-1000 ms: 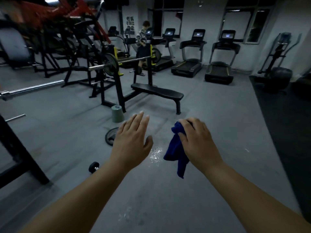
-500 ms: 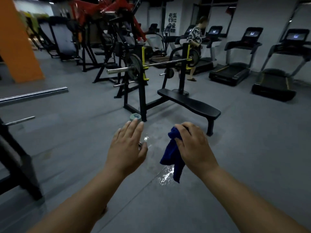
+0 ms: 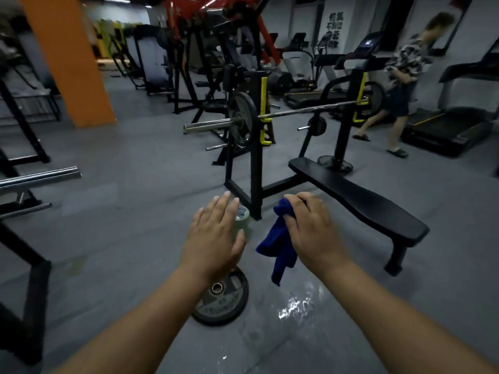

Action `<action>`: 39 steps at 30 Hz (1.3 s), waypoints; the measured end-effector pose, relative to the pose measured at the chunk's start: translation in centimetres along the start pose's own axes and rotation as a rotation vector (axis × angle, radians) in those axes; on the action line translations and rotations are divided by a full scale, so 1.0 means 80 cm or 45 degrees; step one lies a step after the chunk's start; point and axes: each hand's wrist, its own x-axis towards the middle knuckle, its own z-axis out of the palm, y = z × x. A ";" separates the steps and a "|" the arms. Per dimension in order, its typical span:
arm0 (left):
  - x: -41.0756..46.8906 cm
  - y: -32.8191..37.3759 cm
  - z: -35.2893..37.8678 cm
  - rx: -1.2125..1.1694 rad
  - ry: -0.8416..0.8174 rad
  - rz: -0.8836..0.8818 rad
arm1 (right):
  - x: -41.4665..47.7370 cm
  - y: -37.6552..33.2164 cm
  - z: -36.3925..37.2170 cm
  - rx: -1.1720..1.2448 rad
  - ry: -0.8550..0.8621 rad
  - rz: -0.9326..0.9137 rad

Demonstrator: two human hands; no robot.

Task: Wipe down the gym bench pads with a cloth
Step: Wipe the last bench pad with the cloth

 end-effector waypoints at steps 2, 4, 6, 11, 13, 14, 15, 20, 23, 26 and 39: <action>0.065 -0.003 0.041 0.031 -0.020 -0.052 | 0.064 0.056 0.034 0.033 -0.050 -0.050; 0.131 -0.006 0.077 0.044 -0.039 -0.123 | 0.129 0.107 0.064 0.062 -0.117 -0.088; 0.193 -0.012 0.105 0.068 -0.061 -0.179 | 0.191 0.152 0.094 0.082 -0.175 -0.110; 0.325 -0.052 0.171 0.112 -0.085 -0.297 | 0.342 0.230 0.180 0.136 -0.315 -0.143; 0.378 -0.080 0.204 0.115 -0.071 -0.349 | 0.397 0.256 0.224 0.154 -0.364 -0.168; 0.405 -0.096 0.224 0.115 -0.069 -0.371 | 0.425 0.269 0.249 0.157 -0.378 -0.176; 0.431 -0.112 0.246 0.110 -0.069 -0.382 | 0.450 0.282 0.275 0.152 -0.389 -0.185; 0.556 -0.192 0.352 0.099 -0.138 -0.468 | 0.567 0.345 0.402 0.149 -0.501 -0.201; 0.611 -0.229 0.397 0.113 -0.203 -0.528 | 0.621 0.375 0.465 0.171 -0.567 -0.183; 0.653 -0.249 0.431 0.133 -0.220 -0.613 | 0.666 0.400 0.518 0.209 -0.651 -0.181; 0.759 -0.294 0.624 0.207 -0.298 -0.991 | 0.751 0.519 0.737 0.388 -0.935 -0.327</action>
